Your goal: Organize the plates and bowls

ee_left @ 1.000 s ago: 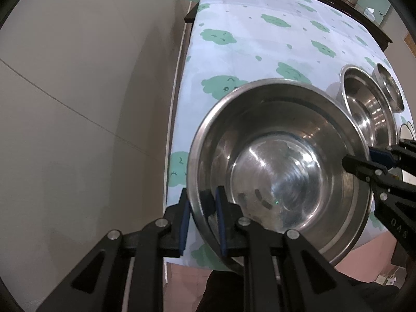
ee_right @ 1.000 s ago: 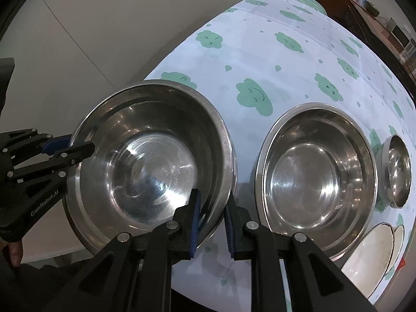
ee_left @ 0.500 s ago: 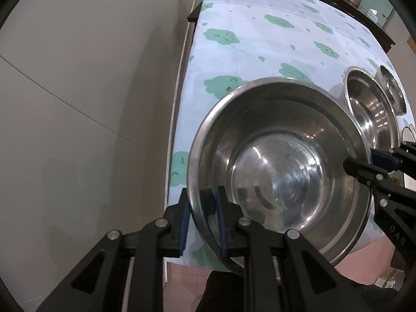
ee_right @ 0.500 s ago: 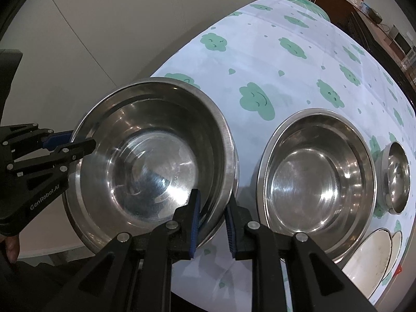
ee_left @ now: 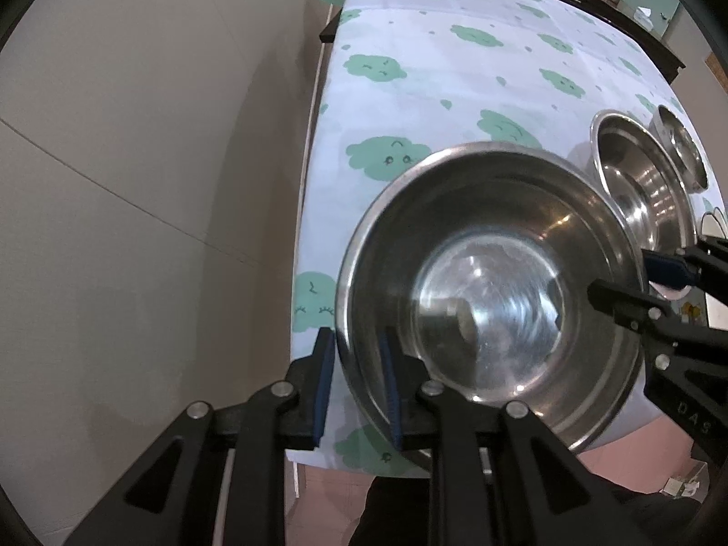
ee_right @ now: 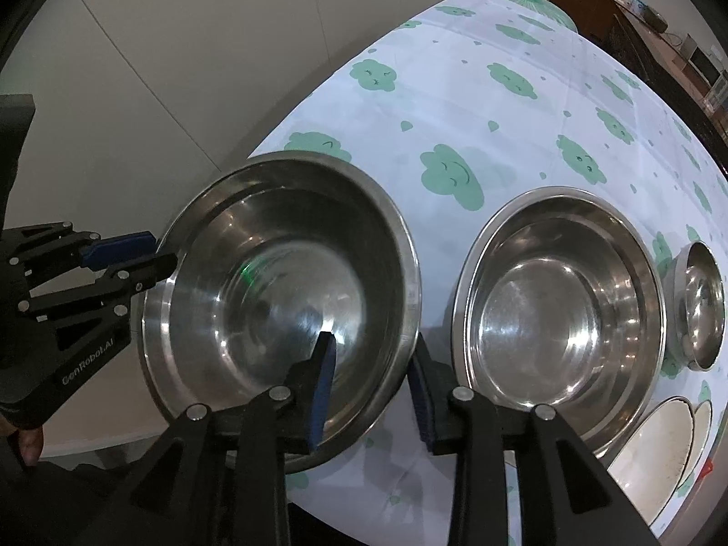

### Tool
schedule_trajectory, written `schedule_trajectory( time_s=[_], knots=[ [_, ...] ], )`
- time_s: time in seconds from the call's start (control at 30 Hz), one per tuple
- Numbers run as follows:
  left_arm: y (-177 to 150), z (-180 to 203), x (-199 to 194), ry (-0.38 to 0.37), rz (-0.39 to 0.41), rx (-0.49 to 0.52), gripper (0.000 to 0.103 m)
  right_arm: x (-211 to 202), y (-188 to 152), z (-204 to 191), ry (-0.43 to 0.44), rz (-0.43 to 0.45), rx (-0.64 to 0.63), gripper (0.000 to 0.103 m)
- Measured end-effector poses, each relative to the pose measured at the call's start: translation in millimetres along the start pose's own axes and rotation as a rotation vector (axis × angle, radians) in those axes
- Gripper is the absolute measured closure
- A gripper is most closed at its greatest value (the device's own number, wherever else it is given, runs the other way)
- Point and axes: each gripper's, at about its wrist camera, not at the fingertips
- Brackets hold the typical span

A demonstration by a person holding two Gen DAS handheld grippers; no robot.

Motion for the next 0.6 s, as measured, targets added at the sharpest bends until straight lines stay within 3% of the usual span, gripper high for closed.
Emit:
schedule_trajectory(
  time_s=[0.37, 0.6],
  knots=[
    [0.6, -1.3, -2.3, 0.005, 0.007, -0.021, 0.083, -0.5, -0.3, 2.2, -0.001, 0.003, -0.008, 0.068],
    [1.7, -1.8, -4.0, 0.0, 0.01, -0.026, 0.083, -19.8, 5.2, 5.9, -0.024, 0.082, -0.003, 0.068]
  ],
)
Point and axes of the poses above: each gripper's, at about its wrist camera, not at the fingertips, and x roughly the way its jaws point, z to its right, y to its top, and after that the axes turned 2 degrees about -y, right-handed
